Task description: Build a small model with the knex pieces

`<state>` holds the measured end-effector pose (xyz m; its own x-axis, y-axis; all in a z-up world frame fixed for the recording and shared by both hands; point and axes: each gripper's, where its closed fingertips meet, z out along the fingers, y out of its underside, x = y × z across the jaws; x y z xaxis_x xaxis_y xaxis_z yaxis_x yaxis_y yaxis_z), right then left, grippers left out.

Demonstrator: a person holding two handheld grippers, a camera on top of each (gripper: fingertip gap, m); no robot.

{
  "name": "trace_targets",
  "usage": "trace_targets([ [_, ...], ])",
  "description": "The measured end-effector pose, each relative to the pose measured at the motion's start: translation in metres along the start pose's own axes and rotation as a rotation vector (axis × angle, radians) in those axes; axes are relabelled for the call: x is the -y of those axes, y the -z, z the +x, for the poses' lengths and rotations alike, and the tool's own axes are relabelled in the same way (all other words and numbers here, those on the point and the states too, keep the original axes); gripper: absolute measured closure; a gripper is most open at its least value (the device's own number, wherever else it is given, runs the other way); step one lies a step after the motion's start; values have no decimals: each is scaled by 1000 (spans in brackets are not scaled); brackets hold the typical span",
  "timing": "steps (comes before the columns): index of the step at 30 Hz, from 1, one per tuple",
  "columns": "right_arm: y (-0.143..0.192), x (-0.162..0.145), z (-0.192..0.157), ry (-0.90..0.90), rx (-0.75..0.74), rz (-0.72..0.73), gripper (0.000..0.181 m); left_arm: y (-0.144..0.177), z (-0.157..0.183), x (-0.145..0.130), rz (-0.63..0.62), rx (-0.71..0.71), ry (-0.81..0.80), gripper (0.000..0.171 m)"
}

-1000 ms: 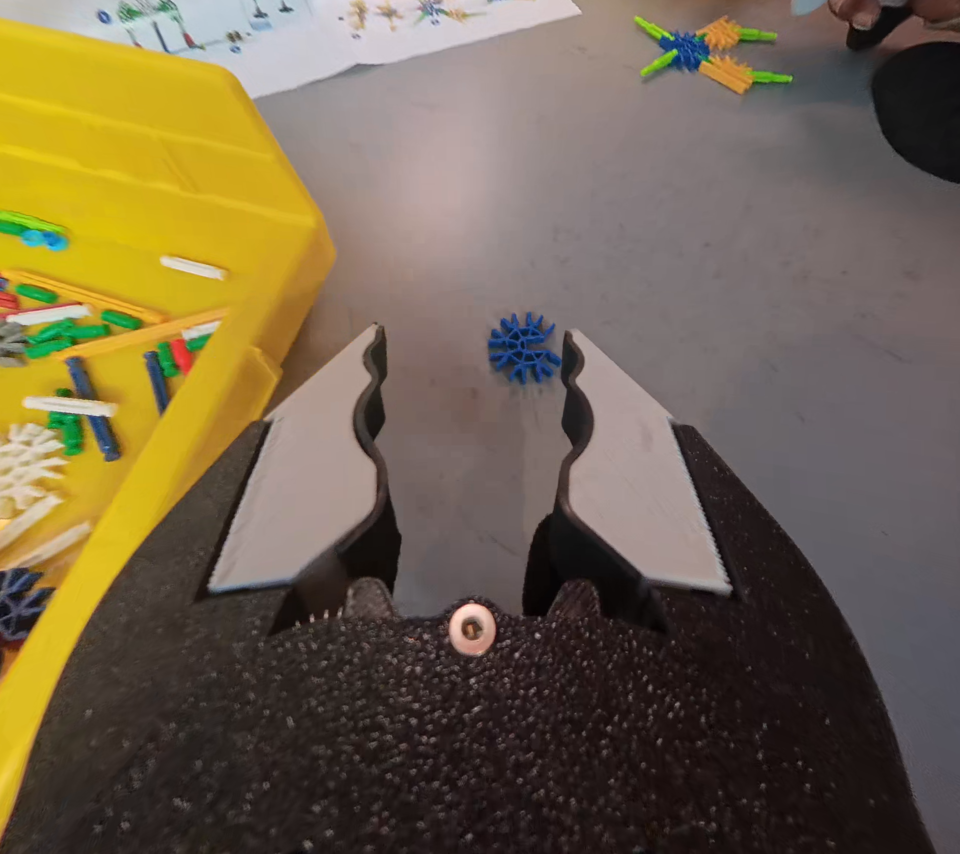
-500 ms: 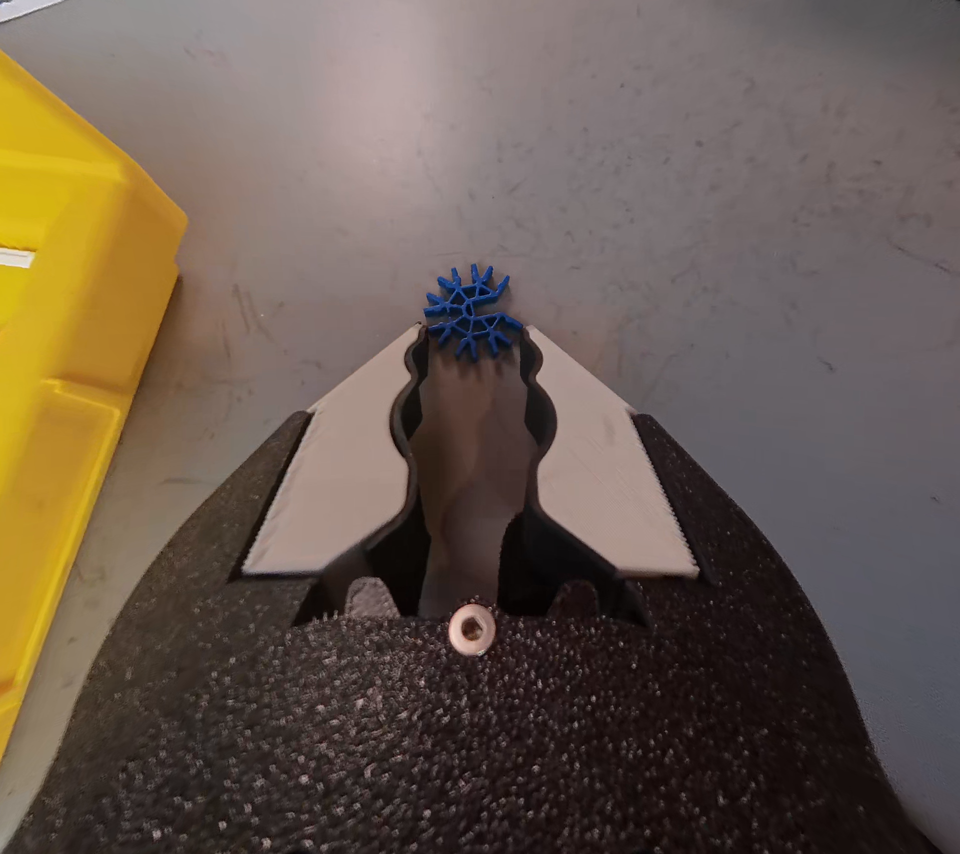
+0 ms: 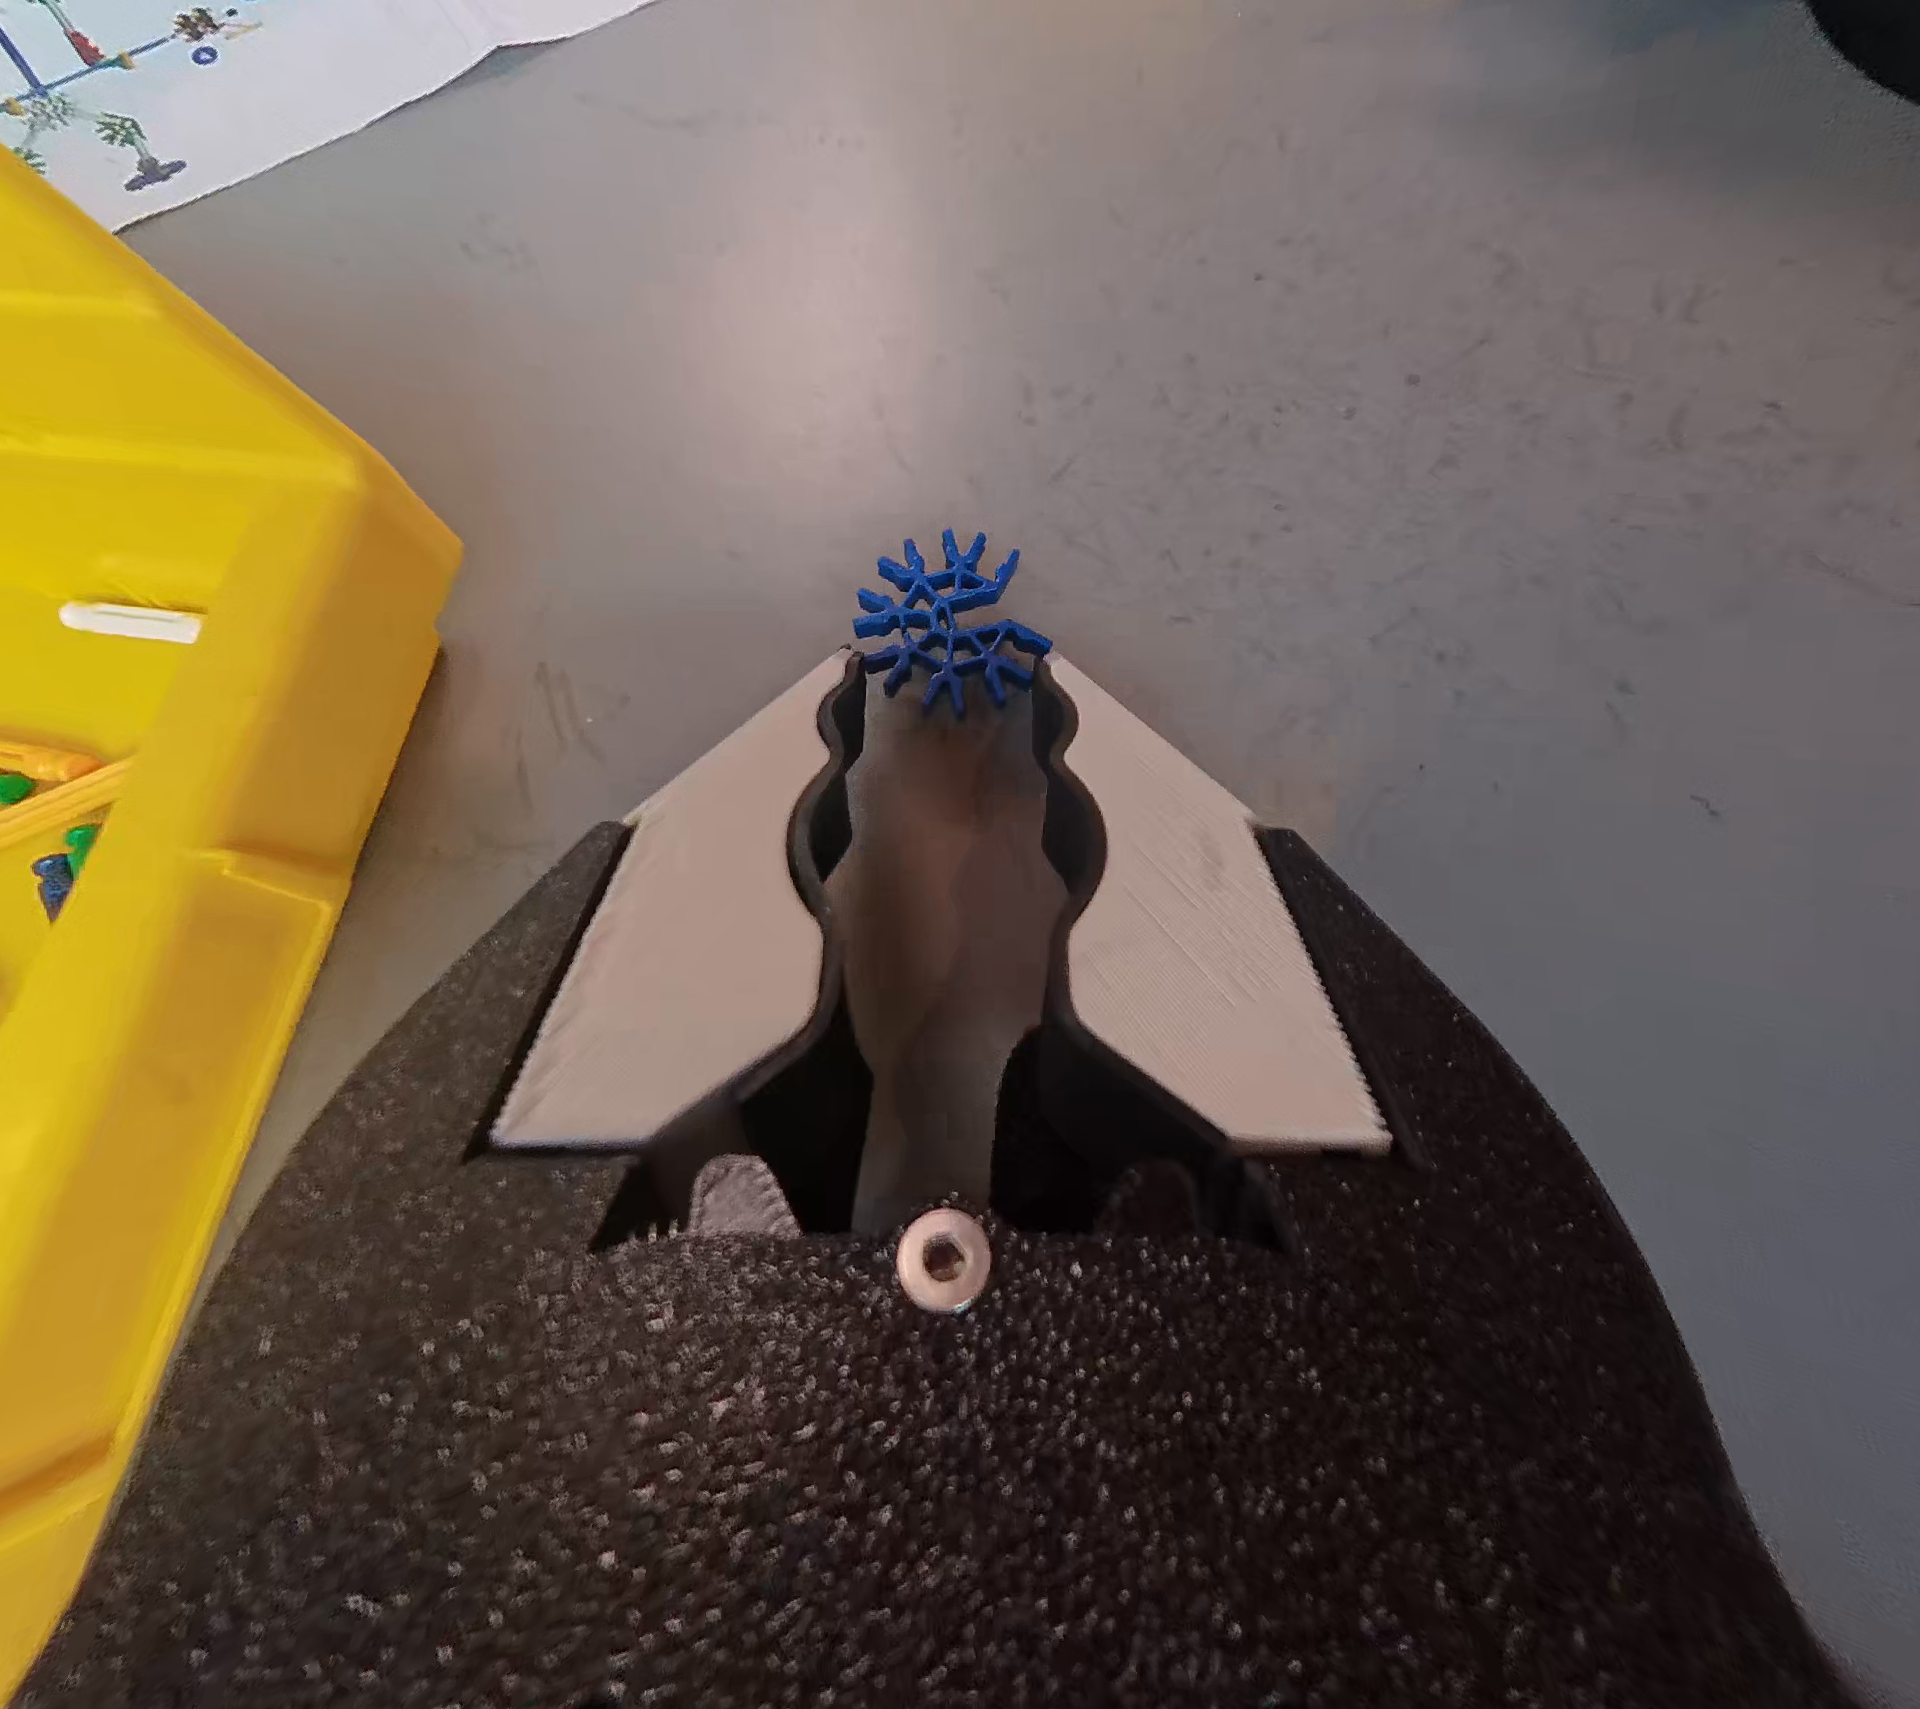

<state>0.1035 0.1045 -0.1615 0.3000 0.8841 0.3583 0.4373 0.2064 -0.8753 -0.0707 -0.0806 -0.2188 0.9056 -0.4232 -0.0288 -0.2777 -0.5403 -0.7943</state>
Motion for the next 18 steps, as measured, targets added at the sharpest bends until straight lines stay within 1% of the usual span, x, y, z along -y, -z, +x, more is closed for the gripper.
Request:
trace_targets([
  [3,1,5,5,-53,4,33,121,-2,-7,4,15,53,-10,140],
  [6,0,8,0,-35,13,39,122,0,-4,4,20,79,-21,140],
  [9,-8,15,-12,-7,40,44,125,3,1,10,49,113,-27,140],
  [11,-16,30,-28,-13,103,85,129,2,5,21,81,128,-41,140],
  [13,-27,48,-47,-31,201,106,135,0,6,38,122,158,-76,140],
  [15,-44,65,-56,-51,258,102,146,-8,3,53,129,176,-106,140],
  [16,-56,71,-55,-61,261,79,149,-15,2,56,104,162,-114,140],
  [17,-71,71,-53,-78,271,24,149,-26,3,53,44,122,-107,140],
  [18,-87,68,-51,-102,290,-54,148,-36,7,45,-42,47,-85,139],
])
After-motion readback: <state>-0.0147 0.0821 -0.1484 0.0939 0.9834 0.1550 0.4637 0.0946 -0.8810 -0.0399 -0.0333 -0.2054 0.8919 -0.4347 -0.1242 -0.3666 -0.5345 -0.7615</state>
